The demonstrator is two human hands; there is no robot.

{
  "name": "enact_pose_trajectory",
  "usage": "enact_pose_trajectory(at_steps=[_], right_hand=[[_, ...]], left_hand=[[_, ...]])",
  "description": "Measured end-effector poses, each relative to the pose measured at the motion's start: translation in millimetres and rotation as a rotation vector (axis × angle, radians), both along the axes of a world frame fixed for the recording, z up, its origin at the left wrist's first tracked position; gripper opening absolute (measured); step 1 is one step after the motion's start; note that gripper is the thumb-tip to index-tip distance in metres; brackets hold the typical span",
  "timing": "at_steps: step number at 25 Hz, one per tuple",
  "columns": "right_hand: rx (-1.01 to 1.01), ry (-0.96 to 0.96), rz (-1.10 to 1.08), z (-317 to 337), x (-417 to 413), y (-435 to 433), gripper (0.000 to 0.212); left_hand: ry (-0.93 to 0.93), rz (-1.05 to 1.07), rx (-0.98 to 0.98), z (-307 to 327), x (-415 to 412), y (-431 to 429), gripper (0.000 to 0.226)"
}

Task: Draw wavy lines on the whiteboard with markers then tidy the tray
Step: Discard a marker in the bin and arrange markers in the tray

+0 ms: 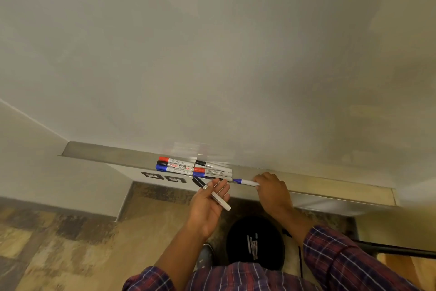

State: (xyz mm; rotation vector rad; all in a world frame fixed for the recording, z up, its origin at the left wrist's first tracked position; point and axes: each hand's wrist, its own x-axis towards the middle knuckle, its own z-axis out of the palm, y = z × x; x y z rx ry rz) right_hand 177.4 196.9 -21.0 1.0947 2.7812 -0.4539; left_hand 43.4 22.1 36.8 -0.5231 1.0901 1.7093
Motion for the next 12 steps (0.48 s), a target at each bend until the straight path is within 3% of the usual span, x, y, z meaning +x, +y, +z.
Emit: enact_pose_trajectory(at_steps=[6, 12], right_hand=[[-0.012, 0.015, 0.028, -1, 2, 5, 0.028], [-0.115, 0.244, -0.032, 29, 4, -7, 0.02]], left_hand=[[0.001, 0.008, 0.001, 6, 9, 8, 0.031], [0.098, -0.084, -0.009, 9, 17, 21, 0.034]])
